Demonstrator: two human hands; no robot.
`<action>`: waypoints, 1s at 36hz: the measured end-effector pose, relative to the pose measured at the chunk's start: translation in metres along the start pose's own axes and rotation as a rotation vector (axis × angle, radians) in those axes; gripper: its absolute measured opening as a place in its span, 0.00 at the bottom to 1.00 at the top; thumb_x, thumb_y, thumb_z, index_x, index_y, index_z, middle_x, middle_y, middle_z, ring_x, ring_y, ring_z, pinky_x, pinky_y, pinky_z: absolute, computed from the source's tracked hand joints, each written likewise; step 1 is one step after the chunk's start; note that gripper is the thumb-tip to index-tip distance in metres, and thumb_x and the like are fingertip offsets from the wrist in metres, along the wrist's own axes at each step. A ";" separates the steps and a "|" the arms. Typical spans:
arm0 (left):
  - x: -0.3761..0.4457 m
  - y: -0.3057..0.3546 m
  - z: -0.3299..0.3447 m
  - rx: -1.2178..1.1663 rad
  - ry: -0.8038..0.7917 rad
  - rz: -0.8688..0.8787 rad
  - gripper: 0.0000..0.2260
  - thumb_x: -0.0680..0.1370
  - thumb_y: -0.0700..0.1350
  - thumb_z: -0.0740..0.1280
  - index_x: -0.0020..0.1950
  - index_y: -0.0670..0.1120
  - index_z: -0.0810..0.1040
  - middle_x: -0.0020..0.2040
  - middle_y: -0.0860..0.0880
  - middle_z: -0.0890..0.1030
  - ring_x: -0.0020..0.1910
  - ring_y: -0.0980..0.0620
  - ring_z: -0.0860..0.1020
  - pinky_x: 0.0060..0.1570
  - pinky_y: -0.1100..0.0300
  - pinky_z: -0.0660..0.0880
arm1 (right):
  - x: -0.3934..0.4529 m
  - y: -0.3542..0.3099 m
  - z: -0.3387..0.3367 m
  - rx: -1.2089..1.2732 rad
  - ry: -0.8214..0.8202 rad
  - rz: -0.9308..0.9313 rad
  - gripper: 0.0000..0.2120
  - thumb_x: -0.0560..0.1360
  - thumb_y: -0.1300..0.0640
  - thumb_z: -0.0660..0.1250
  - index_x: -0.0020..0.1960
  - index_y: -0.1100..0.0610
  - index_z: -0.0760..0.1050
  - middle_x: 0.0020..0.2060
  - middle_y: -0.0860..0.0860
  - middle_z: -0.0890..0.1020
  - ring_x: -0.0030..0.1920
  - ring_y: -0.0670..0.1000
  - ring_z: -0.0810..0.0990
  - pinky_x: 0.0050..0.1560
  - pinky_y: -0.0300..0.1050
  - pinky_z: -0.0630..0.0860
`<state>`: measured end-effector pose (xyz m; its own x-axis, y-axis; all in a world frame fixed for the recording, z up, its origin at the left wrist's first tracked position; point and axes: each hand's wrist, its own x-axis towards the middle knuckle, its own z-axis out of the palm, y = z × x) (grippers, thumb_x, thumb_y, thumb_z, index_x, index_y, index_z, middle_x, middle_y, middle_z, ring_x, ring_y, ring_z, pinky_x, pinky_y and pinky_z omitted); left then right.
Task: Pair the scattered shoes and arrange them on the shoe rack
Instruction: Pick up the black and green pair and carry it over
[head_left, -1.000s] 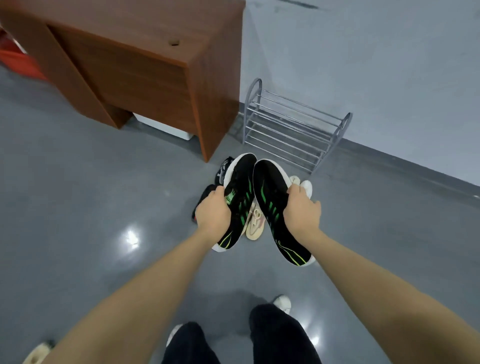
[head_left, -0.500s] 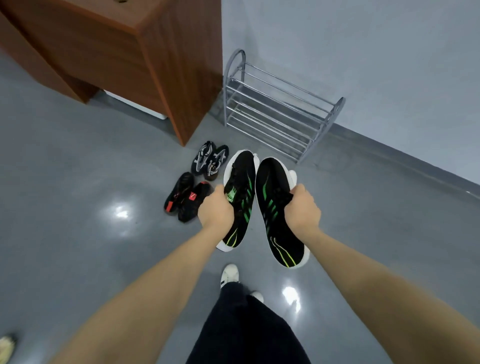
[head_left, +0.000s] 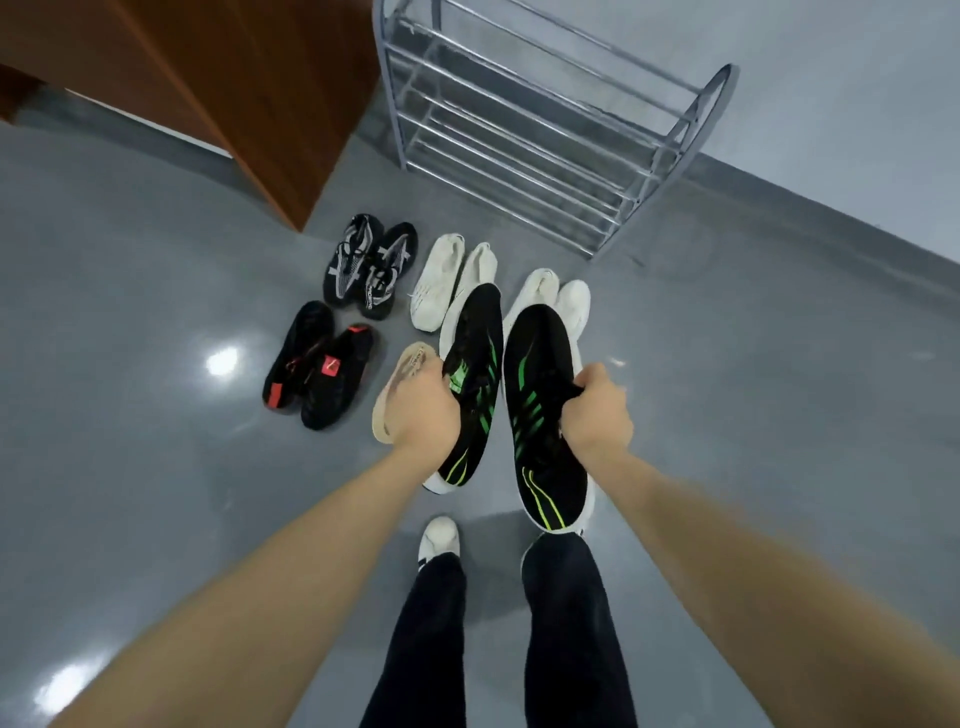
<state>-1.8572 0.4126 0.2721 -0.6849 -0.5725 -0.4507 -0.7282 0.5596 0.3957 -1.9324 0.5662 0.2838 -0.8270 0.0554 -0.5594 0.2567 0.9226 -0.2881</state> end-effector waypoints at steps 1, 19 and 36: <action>0.012 -0.001 0.020 0.021 -0.013 -0.009 0.12 0.81 0.41 0.56 0.62 0.44 0.74 0.50 0.41 0.81 0.49 0.41 0.78 0.42 0.54 0.71 | 0.018 0.008 0.015 0.007 -0.017 0.016 0.15 0.71 0.69 0.54 0.54 0.57 0.69 0.38 0.49 0.69 0.42 0.56 0.71 0.42 0.46 0.67; 0.097 -0.040 0.239 0.148 -0.201 -0.052 0.08 0.80 0.36 0.56 0.56 0.40 0.72 0.44 0.40 0.79 0.38 0.45 0.71 0.35 0.55 0.64 | 0.168 0.140 0.159 0.210 -0.117 0.277 0.13 0.72 0.69 0.54 0.51 0.56 0.69 0.39 0.50 0.72 0.37 0.52 0.71 0.40 0.44 0.67; 0.154 -0.096 0.359 0.075 -0.241 -0.092 0.07 0.80 0.37 0.55 0.49 0.39 0.72 0.39 0.43 0.74 0.41 0.42 0.74 0.37 0.54 0.64 | 0.252 0.204 0.281 0.412 -0.094 0.410 0.10 0.72 0.70 0.54 0.46 0.57 0.69 0.35 0.49 0.71 0.34 0.49 0.70 0.31 0.40 0.65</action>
<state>-1.8836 0.4861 -0.1223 -0.5834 -0.4689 -0.6631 -0.7771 0.5598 0.2878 -1.9481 0.6608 -0.1344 -0.5763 0.3250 -0.7498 0.7350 0.6074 -0.3016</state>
